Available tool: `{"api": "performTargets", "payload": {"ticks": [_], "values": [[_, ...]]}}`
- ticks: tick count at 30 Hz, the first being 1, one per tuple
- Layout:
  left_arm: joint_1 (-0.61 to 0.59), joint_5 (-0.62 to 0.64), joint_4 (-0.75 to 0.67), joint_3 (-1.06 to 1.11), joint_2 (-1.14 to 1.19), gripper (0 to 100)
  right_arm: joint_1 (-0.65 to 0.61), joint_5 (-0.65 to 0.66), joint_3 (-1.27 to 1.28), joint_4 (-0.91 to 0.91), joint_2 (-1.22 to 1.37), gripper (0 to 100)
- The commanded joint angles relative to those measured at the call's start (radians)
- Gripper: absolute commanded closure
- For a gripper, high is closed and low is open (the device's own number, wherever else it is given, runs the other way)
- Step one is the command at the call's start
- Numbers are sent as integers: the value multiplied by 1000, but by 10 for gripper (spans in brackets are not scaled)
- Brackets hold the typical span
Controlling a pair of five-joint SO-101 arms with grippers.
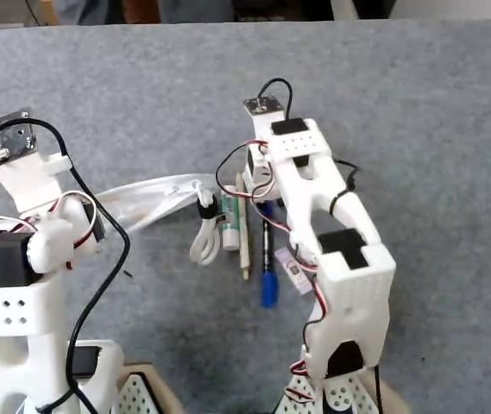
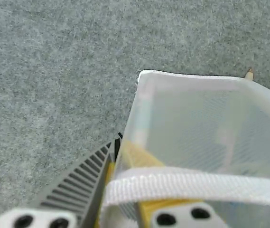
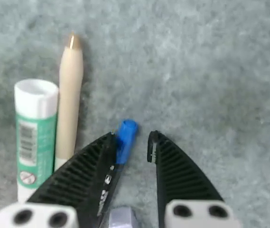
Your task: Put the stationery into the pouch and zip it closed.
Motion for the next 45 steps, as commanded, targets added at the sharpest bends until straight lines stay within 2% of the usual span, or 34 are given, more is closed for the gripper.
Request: {"api": "performTargets", "payload": {"ticks": [1, 9, 13, 23, 30, 45], "values": [[2, 2, -17, 12, 28, 972, -12, 2, -73, -9, 16, 874], [2, 2, -17, 12, 28, 972, -12, 2, -94, -9, 61, 886], [2, 2, -17, 12, 28, 972, -11, 2, -93, -12, 62, 987], [2, 2, -17, 12, 28, 972, -6, 3, -104, -8, 44, 986], [2, 2, -17, 12, 28, 972, -5, 71, -110, 0, -145, 986], [2, 2, -17, 12, 28, 972, 3, 66, -177, 123, -484, 986]]}}
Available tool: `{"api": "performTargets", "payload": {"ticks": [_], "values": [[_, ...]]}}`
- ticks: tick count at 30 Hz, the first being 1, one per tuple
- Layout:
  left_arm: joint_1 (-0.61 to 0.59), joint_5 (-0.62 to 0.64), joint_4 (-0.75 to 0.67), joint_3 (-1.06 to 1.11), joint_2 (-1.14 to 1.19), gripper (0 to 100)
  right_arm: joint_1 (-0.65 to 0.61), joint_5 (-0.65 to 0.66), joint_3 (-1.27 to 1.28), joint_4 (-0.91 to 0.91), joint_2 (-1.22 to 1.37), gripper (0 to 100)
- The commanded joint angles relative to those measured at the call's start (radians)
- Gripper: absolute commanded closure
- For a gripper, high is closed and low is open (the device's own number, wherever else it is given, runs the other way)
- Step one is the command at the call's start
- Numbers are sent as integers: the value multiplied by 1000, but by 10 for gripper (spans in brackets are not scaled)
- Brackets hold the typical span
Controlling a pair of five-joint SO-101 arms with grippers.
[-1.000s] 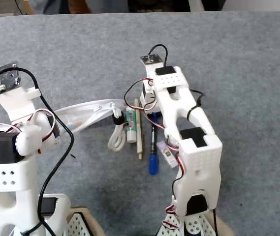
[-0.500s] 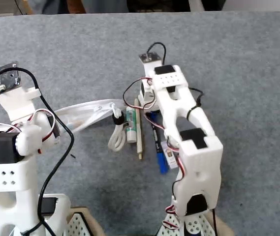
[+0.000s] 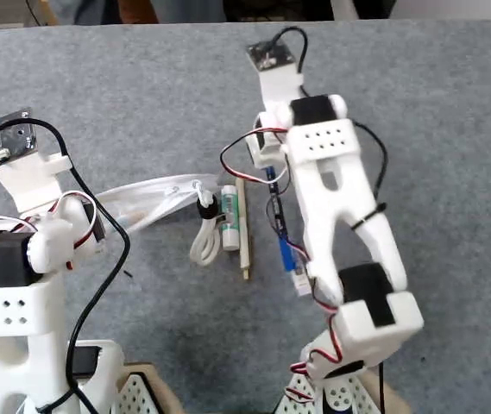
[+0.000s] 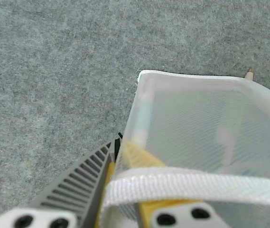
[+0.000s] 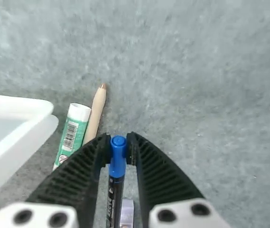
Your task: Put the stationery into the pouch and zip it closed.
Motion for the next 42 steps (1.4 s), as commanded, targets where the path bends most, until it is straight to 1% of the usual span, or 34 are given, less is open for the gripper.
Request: {"api": "performTargets", "payload": {"ticks": [1, 11, 21, 31, 35, 42], "values": [[1, 2, -17, 12, 28, 972, 3, -3, -107, 40, -125, 986], [1, 2, -17, 12, 28, 972, -5, -5, -346, 66, -297, 986], [4, 2, -15, 12, 28, 972, -161, 3, -542, 63, -340, 986], [5, 2, -15, 12, 28, 972, -264, -3, -728, 63, -343, 986], [5, 2, -15, 12, 28, 972, -338, 2, -814, 61, -335, 986], [5, 2, -15, 12, 28, 972, -471, 3, -837, 20, -341, 986]]}}
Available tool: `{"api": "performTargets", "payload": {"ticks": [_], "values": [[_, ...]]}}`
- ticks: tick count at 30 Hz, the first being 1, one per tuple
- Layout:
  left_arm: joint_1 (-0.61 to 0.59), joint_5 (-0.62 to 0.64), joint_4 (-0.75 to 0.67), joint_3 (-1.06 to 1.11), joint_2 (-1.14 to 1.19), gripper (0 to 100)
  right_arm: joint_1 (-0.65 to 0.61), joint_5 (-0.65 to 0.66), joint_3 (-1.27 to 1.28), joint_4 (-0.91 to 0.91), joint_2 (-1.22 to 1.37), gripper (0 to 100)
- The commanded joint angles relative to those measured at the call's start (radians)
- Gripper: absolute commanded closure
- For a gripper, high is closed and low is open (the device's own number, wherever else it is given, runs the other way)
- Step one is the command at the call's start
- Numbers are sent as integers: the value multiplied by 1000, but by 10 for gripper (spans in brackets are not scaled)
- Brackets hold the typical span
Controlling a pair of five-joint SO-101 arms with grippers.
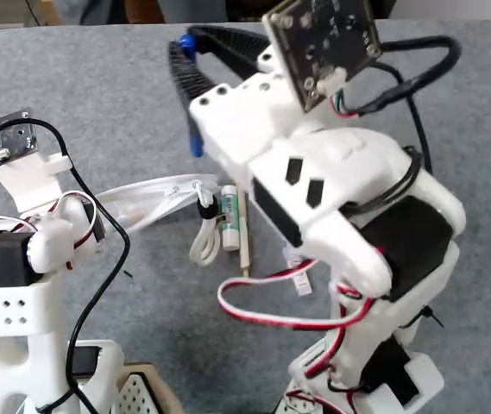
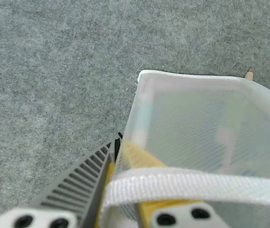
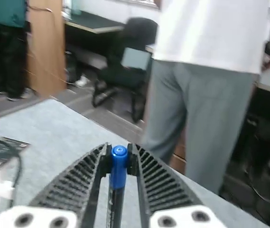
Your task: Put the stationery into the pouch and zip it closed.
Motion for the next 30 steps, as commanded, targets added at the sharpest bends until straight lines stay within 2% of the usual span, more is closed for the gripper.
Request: {"api": "performTargets", "payload": {"ticks": [1, 12, 23, 30], "values": [[5, 2, -15, 12, 28, 972, -75, 3, -41, -28, -22, 986], [7, 2, -15, 12, 28, 972, -235, 5, -38, -20, -24, 986], [7, 2, -15, 12, 28, 972, -264, 5, -62, -12, -21, 986], [7, 2, -20, 27, 28, 972, -298, 6, 102, 8, -28, 986]]}}
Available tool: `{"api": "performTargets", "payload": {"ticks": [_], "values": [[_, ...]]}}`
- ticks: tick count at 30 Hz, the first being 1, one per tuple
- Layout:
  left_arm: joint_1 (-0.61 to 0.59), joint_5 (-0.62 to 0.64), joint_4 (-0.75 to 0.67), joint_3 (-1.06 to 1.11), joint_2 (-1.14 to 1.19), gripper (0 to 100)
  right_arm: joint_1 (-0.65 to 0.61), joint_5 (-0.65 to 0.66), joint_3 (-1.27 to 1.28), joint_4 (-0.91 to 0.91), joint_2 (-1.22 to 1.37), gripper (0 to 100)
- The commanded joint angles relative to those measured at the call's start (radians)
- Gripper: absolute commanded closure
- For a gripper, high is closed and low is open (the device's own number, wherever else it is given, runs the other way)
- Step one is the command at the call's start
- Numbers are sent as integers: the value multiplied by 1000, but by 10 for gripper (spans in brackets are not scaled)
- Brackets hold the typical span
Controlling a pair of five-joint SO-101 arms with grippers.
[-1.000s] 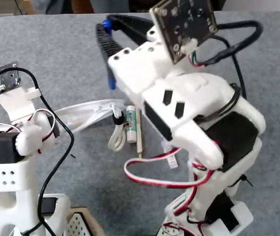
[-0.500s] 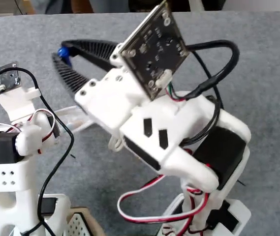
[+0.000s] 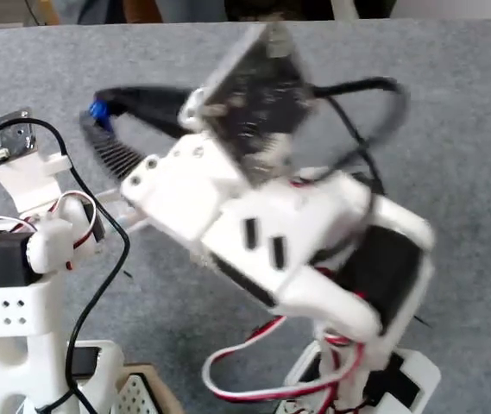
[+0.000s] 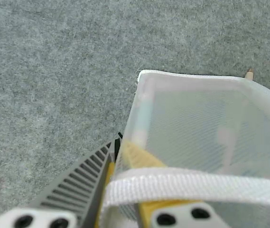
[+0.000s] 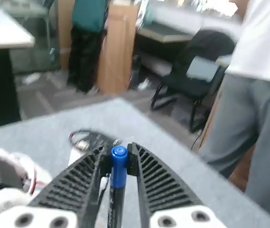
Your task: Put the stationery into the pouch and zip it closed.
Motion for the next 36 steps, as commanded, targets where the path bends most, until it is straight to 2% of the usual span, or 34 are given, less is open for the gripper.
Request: {"api": "performTargets", "payload": {"ticks": [1, 10, 14, 17, 25, 33, 36], "values": [[7, 2, -31, 41, 28, 972, -12, 6, 36, -6, -27, 986], [7, 2, -44, 59, 28, 972, -38, 6, 130, 0, -84, 986], [7, 2, -44, 56, 28, 972, -91, 104, 202, 2, -127, 984], [7, 2, -44, 56, 28, 972, -106, 132, 243, -3, -148, 982], [7, 2, -44, 56, 28, 972, -106, 138, 249, 0, -154, 853], [7, 2, -44, 56, 28, 972, -101, 138, 248, 2, -157, 850], [7, 2, -44, 56, 28, 972, -34, 138, 249, 3, -168, 850]]}}
